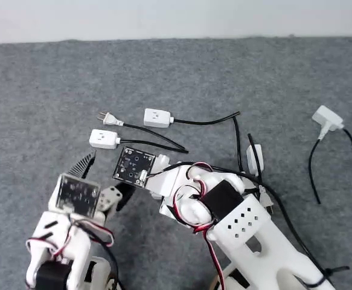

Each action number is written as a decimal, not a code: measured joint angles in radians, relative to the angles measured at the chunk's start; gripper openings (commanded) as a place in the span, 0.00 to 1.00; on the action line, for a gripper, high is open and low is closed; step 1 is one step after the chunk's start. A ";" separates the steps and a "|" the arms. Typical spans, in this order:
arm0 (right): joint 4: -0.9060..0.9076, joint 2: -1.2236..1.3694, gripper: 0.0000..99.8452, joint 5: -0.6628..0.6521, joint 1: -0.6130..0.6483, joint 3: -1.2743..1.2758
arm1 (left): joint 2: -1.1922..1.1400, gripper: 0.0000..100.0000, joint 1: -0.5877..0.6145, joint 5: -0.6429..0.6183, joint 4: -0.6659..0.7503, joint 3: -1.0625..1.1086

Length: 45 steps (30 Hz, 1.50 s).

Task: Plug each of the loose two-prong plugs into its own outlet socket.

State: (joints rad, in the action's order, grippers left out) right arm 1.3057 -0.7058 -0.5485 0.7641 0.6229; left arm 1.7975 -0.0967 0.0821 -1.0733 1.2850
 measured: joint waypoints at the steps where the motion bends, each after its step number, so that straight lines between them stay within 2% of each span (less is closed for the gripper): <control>1: 0.000 0.000 0.01 0.000 0.000 0.000 | 0.000 0.35 -0.025 0.003 -0.012 -0.002; 6: 0.008 0.000 0.01 0.000 0.000 -0.040 | 0.000 0.35 -0.121 0.071 -0.026 0.000; 12: 0.008 -0.006 0.01 0.000 0.000 -0.041 | 0.000 0.35 -0.143 0.094 -0.026 0.000; 17: 0.008 -0.006 0.01 0.000 -0.020 -0.041 | 0.000 0.35 -0.143 0.091 -0.009 0.043; 25: 0.008 -0.005 0.01 0.002 -0.057 -0.041 | 0.002 0.35 -0.091 0.087 0.141 0.178; 45: 0.117 -0.138 0.01 0.018 -0.034 -0.107 | 0.000 0.35 -0.081 0.094 0.183 0.235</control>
State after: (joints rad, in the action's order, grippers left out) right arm 1.4223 -0.8439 -0.5301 0.7304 0.5155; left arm 1.7975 -0.1780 0.1757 -0.8907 1.5198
